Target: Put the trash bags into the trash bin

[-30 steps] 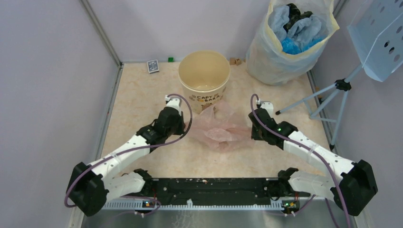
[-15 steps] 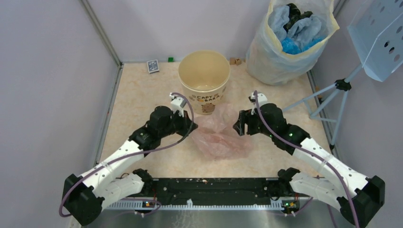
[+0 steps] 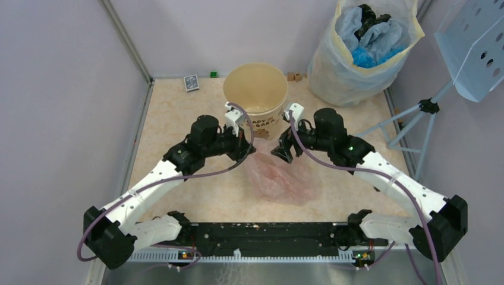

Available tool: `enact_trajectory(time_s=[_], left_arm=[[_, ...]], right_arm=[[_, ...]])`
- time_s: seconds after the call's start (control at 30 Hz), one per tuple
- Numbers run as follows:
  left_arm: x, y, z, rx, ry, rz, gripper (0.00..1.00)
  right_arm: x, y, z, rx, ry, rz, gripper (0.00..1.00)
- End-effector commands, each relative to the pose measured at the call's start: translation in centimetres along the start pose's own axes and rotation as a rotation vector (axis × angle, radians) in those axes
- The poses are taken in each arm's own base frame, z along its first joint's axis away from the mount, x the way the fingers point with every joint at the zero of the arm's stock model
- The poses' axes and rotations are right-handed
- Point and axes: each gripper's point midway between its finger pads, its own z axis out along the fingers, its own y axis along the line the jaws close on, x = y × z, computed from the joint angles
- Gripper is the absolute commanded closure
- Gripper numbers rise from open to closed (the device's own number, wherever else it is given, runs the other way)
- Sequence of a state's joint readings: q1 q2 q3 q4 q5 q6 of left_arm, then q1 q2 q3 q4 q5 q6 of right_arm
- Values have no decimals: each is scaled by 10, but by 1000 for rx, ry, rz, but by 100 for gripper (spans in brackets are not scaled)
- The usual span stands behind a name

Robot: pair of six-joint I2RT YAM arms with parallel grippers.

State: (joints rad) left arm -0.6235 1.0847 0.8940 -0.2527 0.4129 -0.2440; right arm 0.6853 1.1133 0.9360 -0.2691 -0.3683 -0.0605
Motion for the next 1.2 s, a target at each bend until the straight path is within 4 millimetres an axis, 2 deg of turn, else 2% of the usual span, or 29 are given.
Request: enact_trajectory(time_s=[0.0, 0.1, 0.23, 0.4, 0.47, 0.5, 0.6, 0.7, 0.83, 1.0, 1.17], left_arm=[[-25, -12, -10, 45, -21, 137, 100], [-33, -15, -16, 46, -10, 195, 100], [-38, -18, -20, 54, 5, 234, 100], [-52, -13, -22, 11, -36, 267, 100], [-57, -12, -22, 2, -54, 269, 100], [-60, -10, -21, -11, -63, 271, 97], [-67, 2, -22, -92, -92, 235, 73], [-67, 9, -26, -152, -105, 179, 48], [-48, 9, -30, -149, -93, 95, 31], [-13, 5, -29, -100, -35, -48, 28], [29, 29, -27, -187, -15, -176, 40]], right_arm=[[-74, 22, -11, -142, -144, -244, 16], [-75, 38, -5, -274, -106, -280, 13], [-57, 49, 6, -375, -30, -267, 15], [-37, 54, 13, -377, 42, -242, 35], [-33, 51, 14, -352, 49, -218, 49], [-30, 49, 14, -337, 57, -203, 64], [-27, 39, 13, -247, 52, -154, 100], [-19, 11, 10, -50, 46, -64, 100], [0, -22, 0, 143, 38, 16, 100], [19, -29, -10, 195, 2, 25, 100], [38, -48, -17, 329, 25, 83, 100]])
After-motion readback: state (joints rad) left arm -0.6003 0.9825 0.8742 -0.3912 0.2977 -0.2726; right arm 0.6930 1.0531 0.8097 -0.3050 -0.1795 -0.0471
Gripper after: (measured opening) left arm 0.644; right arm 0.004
